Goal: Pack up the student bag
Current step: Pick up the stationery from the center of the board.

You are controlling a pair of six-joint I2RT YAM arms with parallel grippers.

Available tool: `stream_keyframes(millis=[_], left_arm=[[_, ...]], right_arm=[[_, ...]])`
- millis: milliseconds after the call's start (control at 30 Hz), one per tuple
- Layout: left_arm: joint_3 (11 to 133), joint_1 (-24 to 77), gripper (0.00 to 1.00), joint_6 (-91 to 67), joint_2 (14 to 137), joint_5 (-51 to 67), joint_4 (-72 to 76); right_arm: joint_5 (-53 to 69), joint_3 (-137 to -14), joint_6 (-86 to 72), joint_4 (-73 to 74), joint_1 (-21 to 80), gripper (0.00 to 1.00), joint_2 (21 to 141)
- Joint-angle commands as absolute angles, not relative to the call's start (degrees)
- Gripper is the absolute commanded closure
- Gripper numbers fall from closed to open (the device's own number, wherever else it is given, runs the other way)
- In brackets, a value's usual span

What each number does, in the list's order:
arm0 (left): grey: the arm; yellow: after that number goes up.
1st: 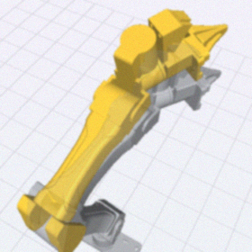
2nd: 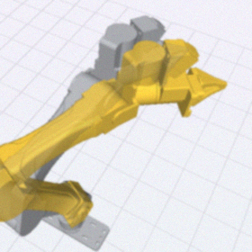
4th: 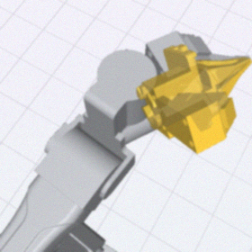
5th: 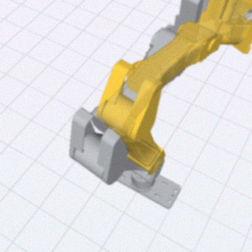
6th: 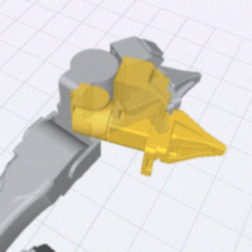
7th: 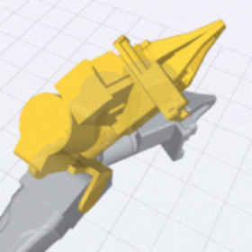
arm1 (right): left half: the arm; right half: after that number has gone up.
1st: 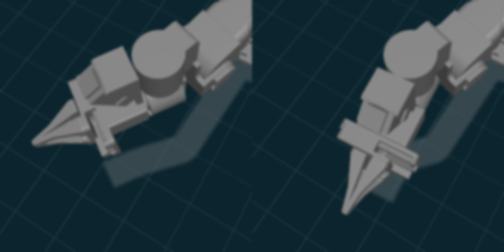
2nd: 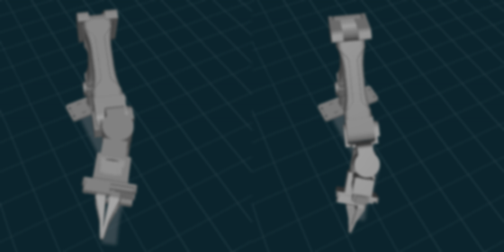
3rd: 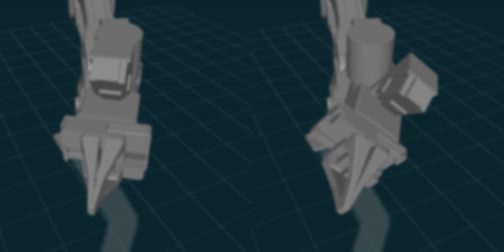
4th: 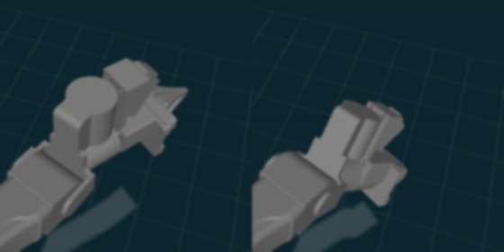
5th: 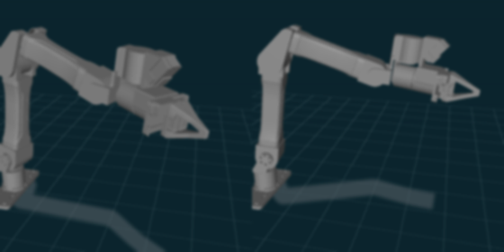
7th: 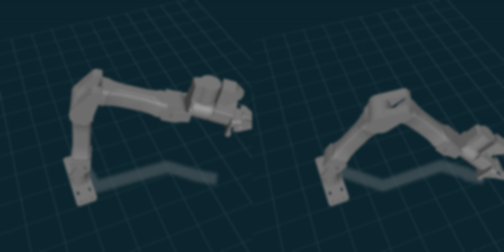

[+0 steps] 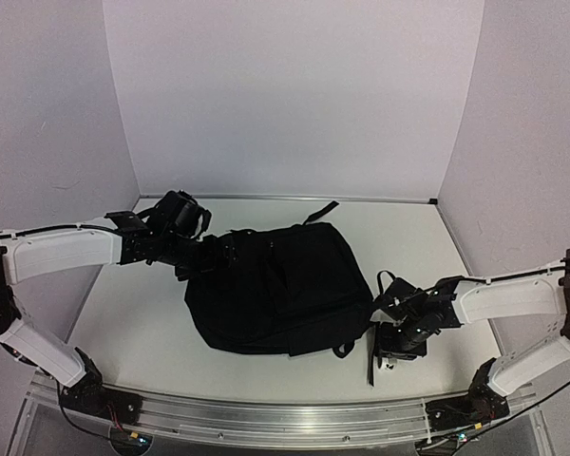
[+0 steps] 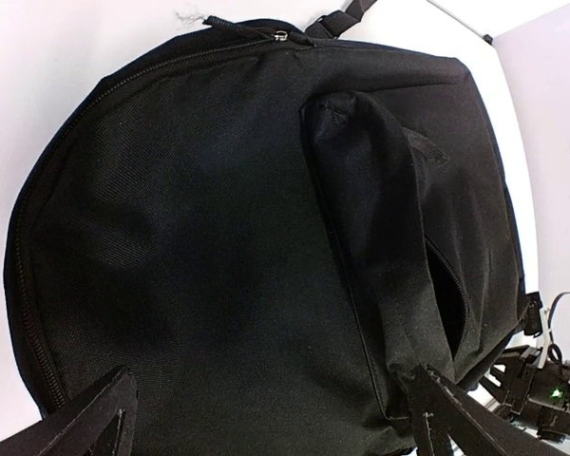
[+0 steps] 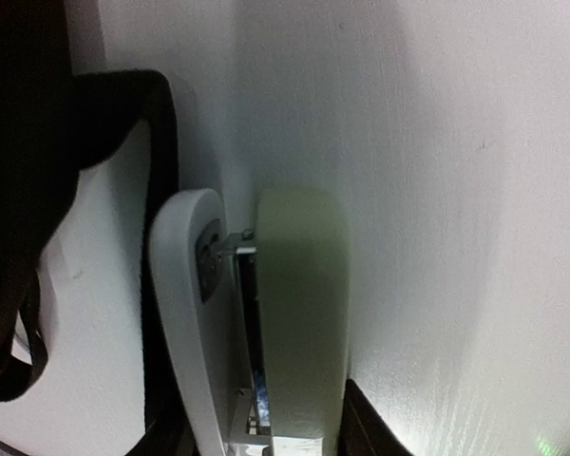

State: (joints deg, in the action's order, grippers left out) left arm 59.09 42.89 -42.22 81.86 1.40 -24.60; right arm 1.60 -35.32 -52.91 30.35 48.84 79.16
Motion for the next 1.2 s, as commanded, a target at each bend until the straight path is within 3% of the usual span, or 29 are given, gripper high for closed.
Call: stream_keyframes(millis=[0,133,267,733,1067,1167], left_arm=[[60.4,42.5,0.00,-37.8,78.9,3.5,-24.1],[61.6,42.7,0.01,-31.6,78.8,10.3,-22.0],[64.2,43.8,0.01,-25.1,79.1,17.9,-20.8],[69.7,49.6,0.01,-17.1,85.2,48.5,-15.2],[71.7,52.1,0.02,-16.9,88.8,56.0,-14.1],[71.3,52.2,0.07,-18.9,88.7,58.5,-11.3]], right_arm=[[-4.4,-39.4,-53.4,34.2,49.1,0.82,76.2],[-6.8,-45.5,-50.7,38.5,49.1,0.94,70.6],[-4.0,-52.8,-44.3,39.2,49.1,0.98,67.5],[38.4,-63.3,-27.8,25.7,51.5,0.97,75.1],[52.5,-65.6,-26.4,19.6,53.4,0.94,78.3],[53.2,-65.7,-26.2,19.2,53.5,0.94,78.5]])
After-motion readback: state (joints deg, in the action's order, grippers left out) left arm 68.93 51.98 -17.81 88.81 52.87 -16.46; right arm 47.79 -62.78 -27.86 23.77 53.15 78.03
